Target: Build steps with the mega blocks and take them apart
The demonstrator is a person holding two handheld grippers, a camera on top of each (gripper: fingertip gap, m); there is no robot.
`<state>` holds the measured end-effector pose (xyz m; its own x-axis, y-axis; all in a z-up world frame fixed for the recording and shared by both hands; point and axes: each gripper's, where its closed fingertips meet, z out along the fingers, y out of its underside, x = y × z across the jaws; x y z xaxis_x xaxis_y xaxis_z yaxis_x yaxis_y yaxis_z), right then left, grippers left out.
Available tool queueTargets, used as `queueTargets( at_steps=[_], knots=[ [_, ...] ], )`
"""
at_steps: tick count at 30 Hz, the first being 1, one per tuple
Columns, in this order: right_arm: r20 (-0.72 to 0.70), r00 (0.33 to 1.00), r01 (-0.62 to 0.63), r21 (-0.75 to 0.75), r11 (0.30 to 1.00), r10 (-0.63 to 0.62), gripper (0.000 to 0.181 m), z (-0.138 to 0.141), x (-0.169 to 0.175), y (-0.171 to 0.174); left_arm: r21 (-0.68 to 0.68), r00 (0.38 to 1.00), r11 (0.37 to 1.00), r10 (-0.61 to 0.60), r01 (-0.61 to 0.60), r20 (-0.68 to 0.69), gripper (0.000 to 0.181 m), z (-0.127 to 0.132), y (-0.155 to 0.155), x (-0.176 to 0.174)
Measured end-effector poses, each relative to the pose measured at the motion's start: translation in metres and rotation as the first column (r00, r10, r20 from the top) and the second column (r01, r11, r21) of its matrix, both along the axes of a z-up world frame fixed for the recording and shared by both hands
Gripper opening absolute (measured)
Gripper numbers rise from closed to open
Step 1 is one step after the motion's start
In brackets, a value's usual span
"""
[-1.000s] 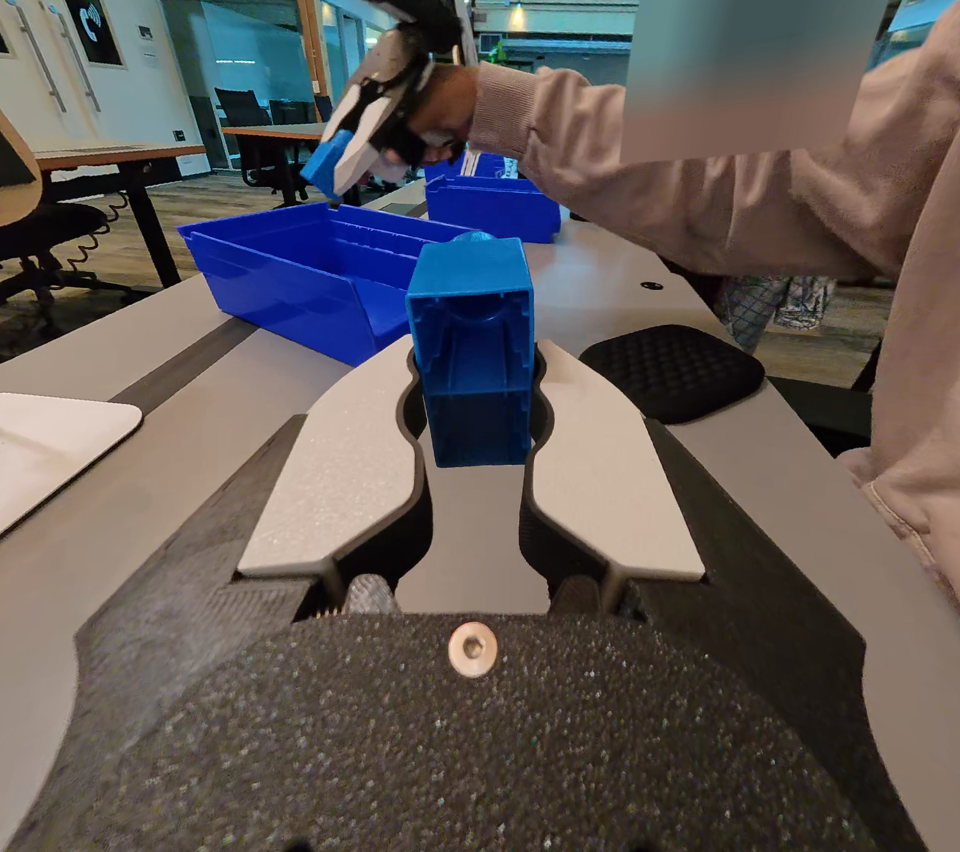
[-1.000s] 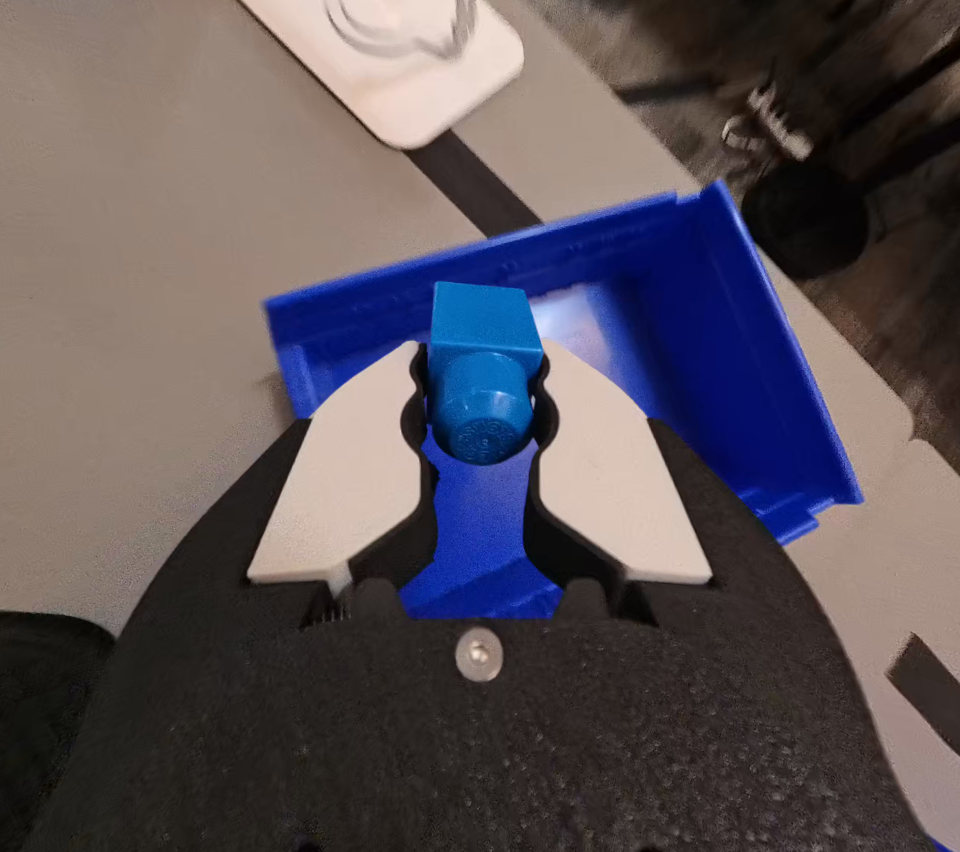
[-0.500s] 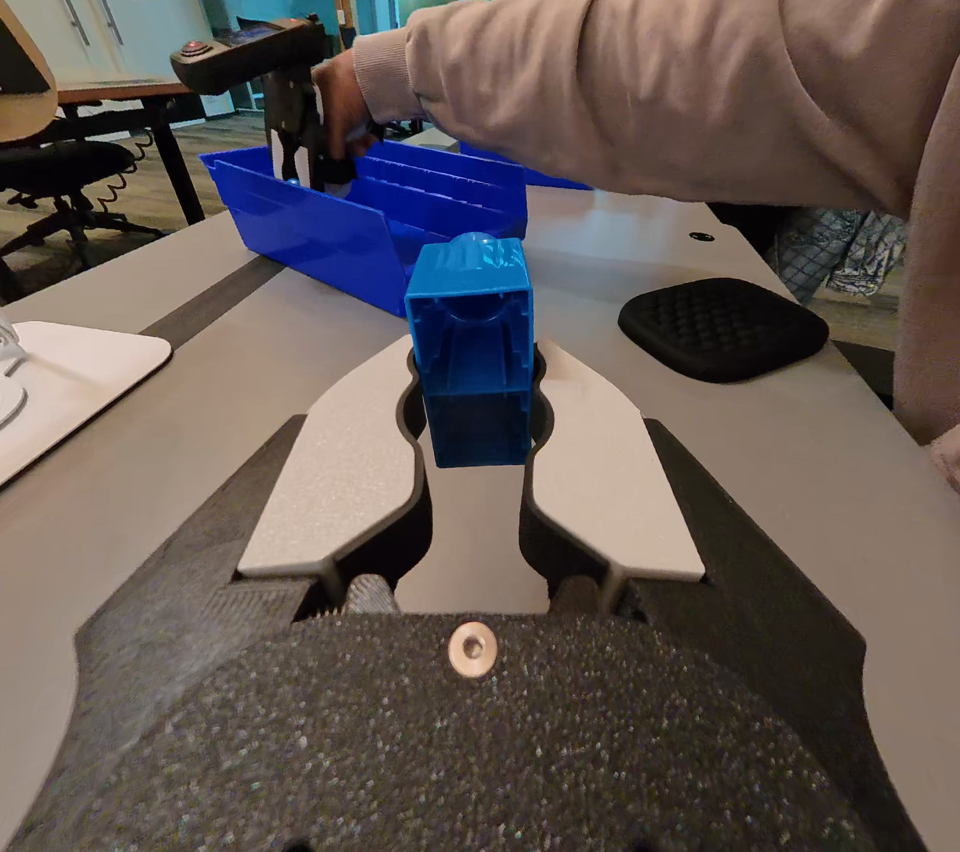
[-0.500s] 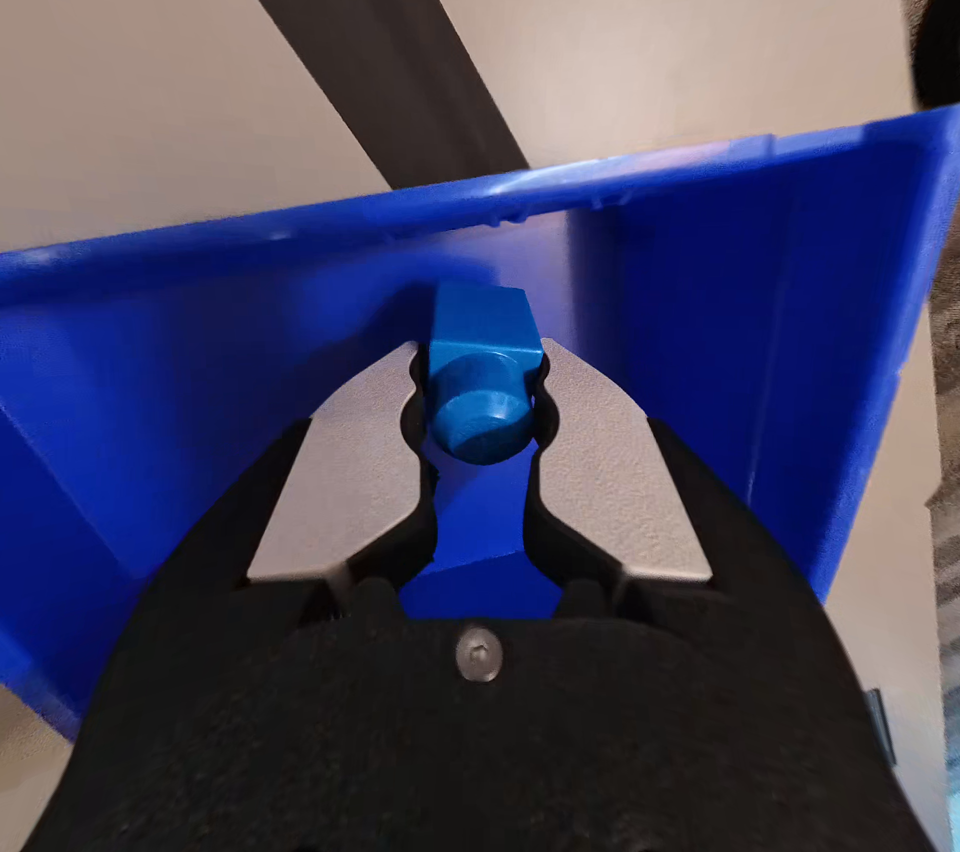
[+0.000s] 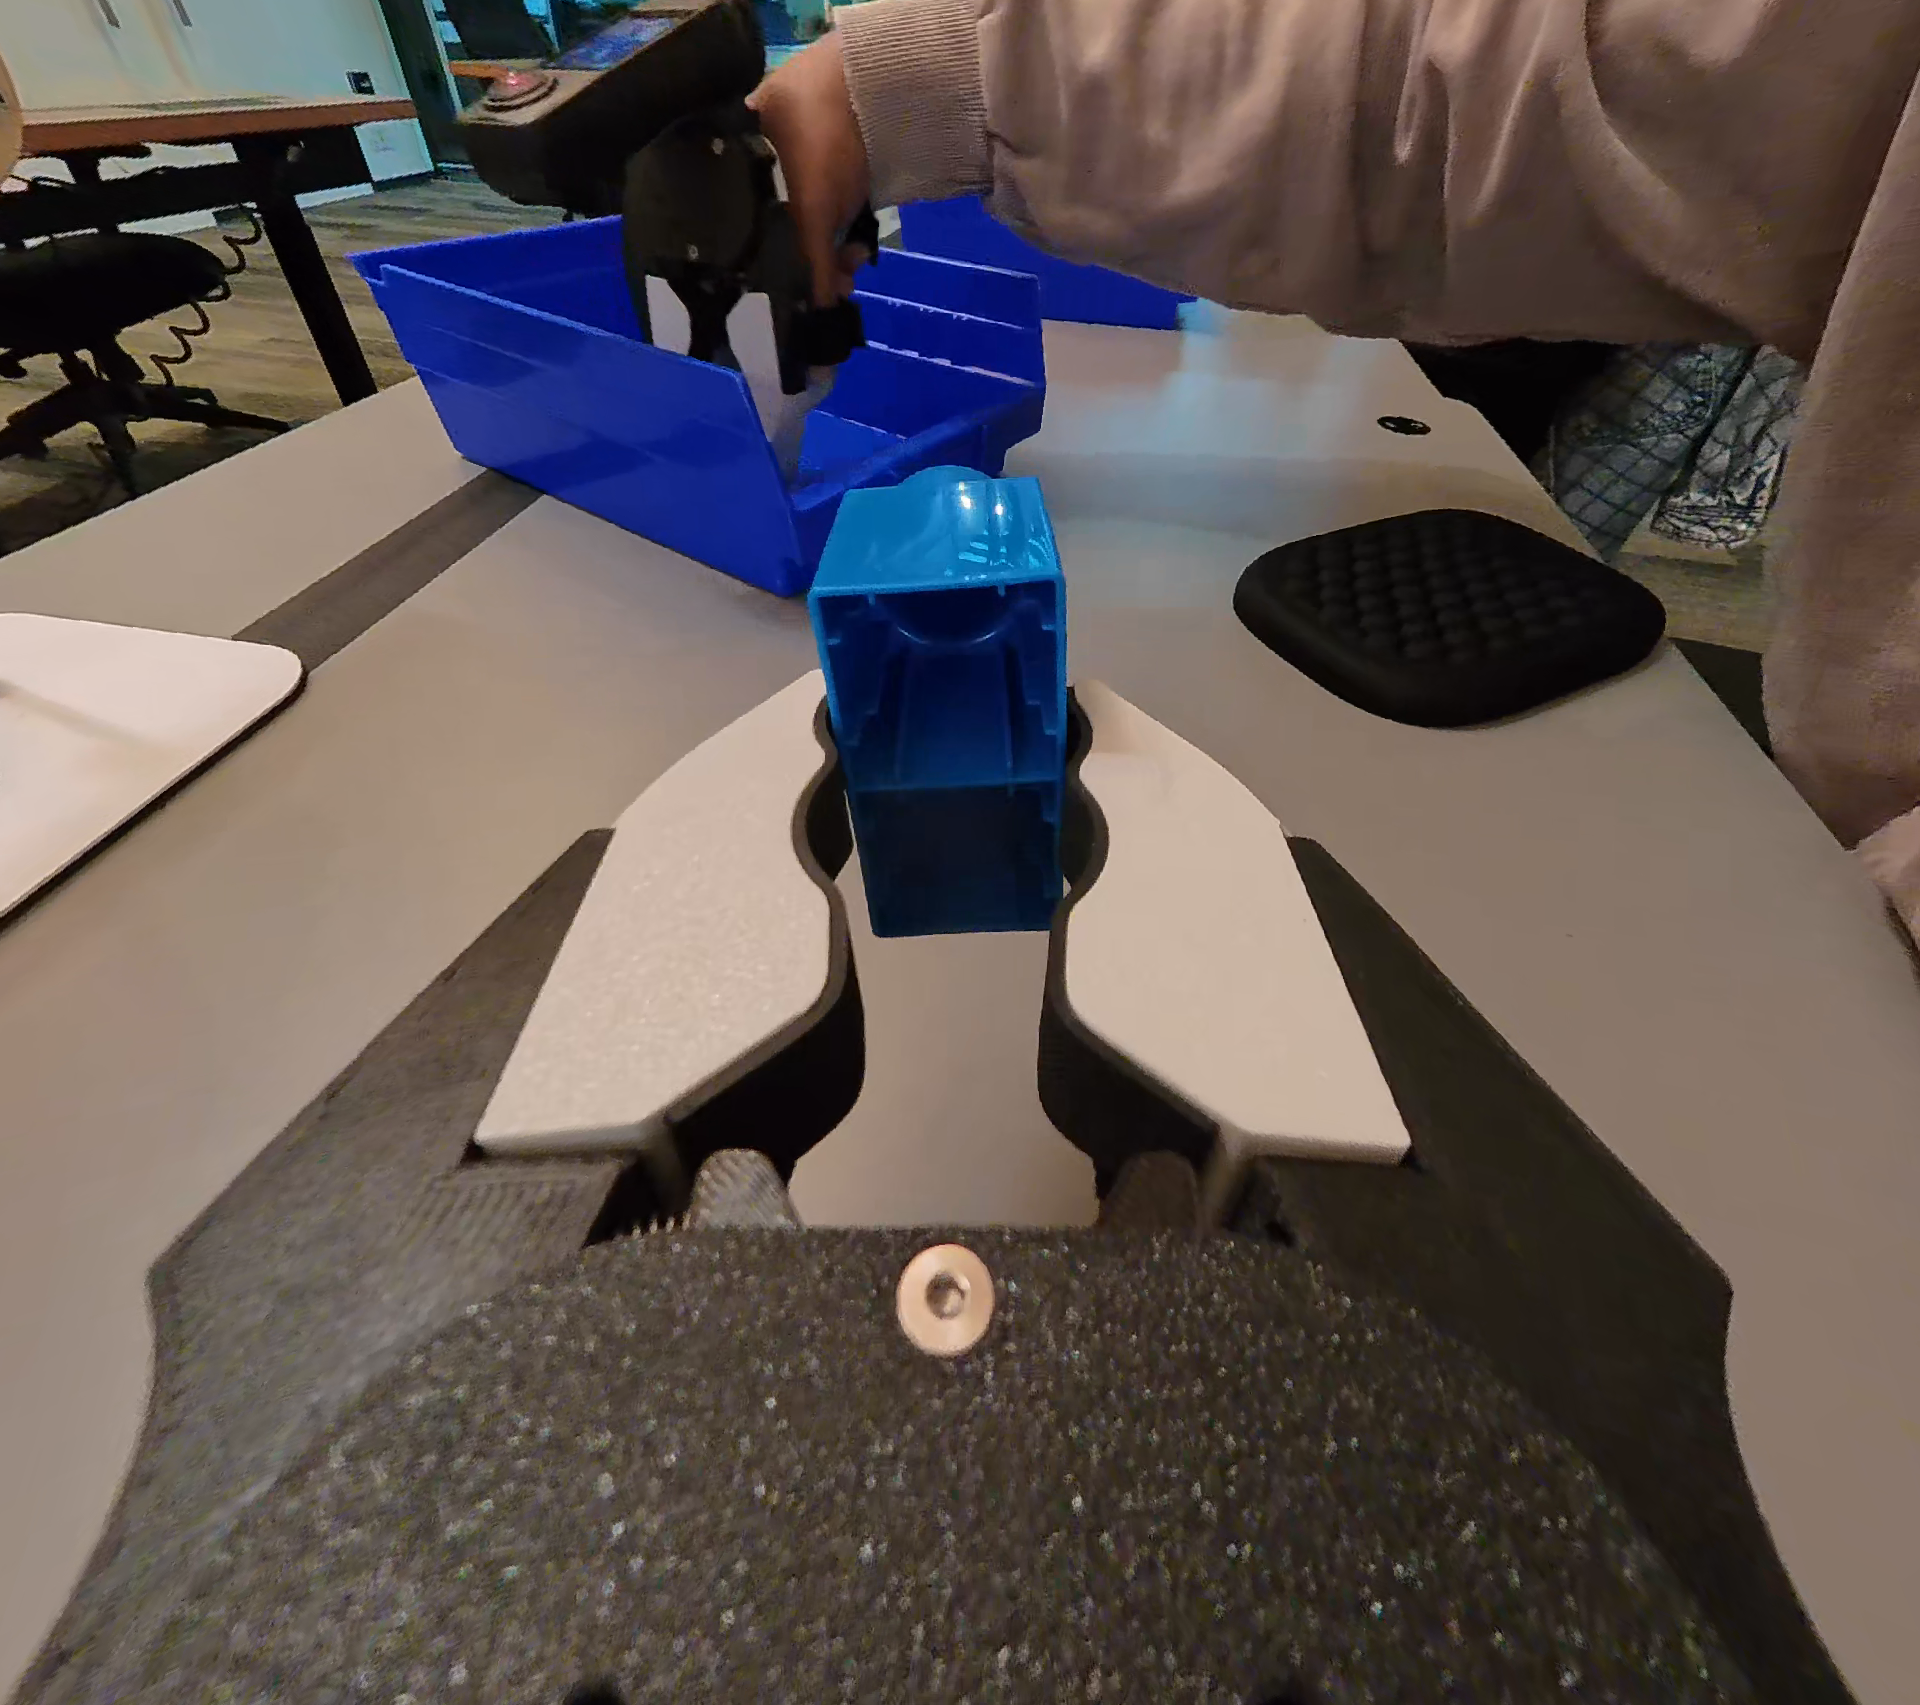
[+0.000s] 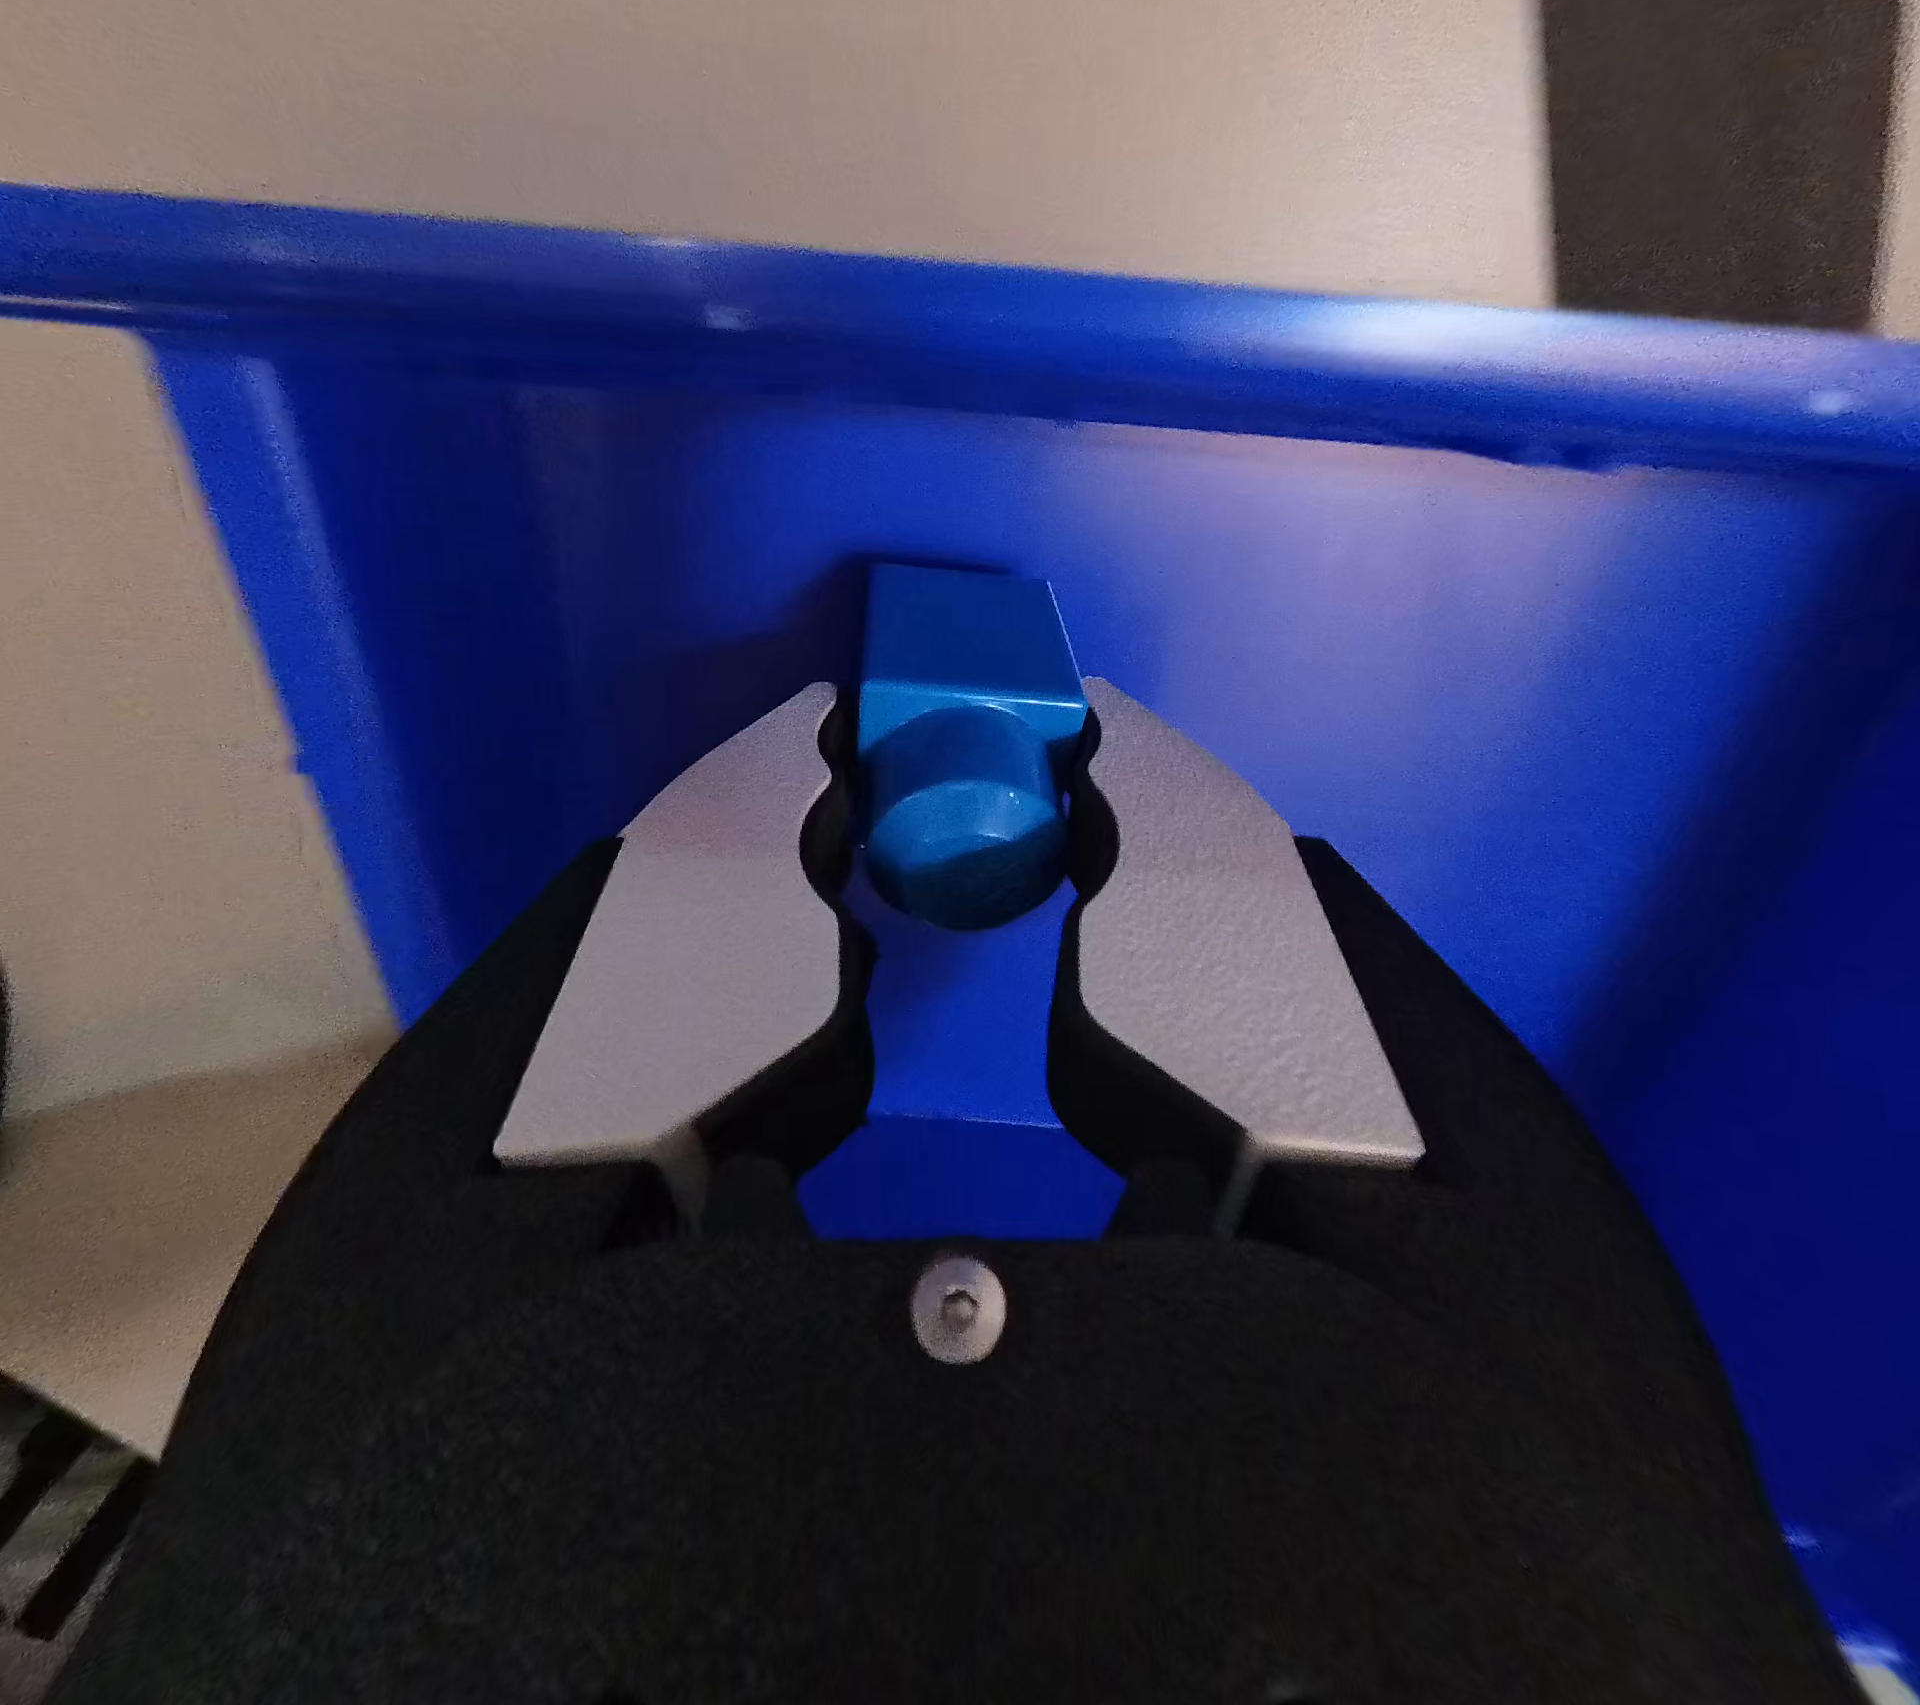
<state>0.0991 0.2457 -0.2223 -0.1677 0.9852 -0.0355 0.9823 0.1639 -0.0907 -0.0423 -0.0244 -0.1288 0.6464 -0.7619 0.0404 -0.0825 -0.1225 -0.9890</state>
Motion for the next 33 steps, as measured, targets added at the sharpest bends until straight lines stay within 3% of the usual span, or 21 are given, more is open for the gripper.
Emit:
queueTargets(
  at_steps=[1,7,11,14,17,19,22,25,28,33],
  knots=[
    [0.008,1.0,-0.008,-0.004,1.0,0.008,0.038,0.0,0.001,-0.011,-0.001,1.0,1.0,-0.001,0.001,0.0,0.037,0.0,0.0,0.0],
    [0.052,0.999,0.002,0.056,0.998,-0.005,0.038,-0.007,-0.001,-0.03,-0.005,1.0,1.0,0.003,-0.003,-0.009,0.037,-0.002,0.001,0.001],
    [0.049,0.999,0.006,0.035,0.999,-0.008,0.06,-0.002,-0.002,-0.031,-0.002,1.0,1.0,0.016,-0.016,-0.009,0.037,-0.002,0.002,-0.001],
    [-0.004,1.0,0.013,0.06,0.998,-0.012,0.061,0.03,-0.002,-0.026,0.005,1.0,1.0,0.027,-0.027,0.001,0.037,0.0,0.003,-0.003],
    [-0.241,0.97,0.01,0.062,0.998,0.005,0.057,0.083,-0.028,-0.044,0.013,0.999,1.0,0.027,-0.028,0.032,0.037,0.004,0.004,-0.003],
    [-0.461,0.886,-0.047,0.034,0.998,0.057,0.056,0.12,-0.057,-0.078,0.02,0.997,1.0,0.021,-0.022,0.07,0.037,0.009,0.005,-0.002],
    [-0.745,0.66,-0.176,-0.033,0.984,0.093,0.055,0.162,-0.091,-0.149,0.036,0.987,0.999,0.01,-0.016,0.158,0.037,0.018,0.004,0.002],
    [-0.866,0.498,-0.258,-0.103,0.961,0.041,0.052,0.171,-0.106,-0.207,0.042,0.978,0.999,0.0,-0.009,0.208,0.037,0.024,0.003,0.006],
    [-0.905,0.425,-0.277,-0.12,0.953,0.01,0.048,0.156,-0.111,-0.241,0.055,0.98,0.998,-0.015,0.004,0.197,0.037,0.025,0.0,0.012],
    [-0.921,0.379,-0.313,-0.222,0.923,-0.093,0.042,0.137,-0.116,-0.275,0.07,0.978,0.996,-0.075,0.062,0.193,0.037,0.028,-0.009,0.029]
  ],
)
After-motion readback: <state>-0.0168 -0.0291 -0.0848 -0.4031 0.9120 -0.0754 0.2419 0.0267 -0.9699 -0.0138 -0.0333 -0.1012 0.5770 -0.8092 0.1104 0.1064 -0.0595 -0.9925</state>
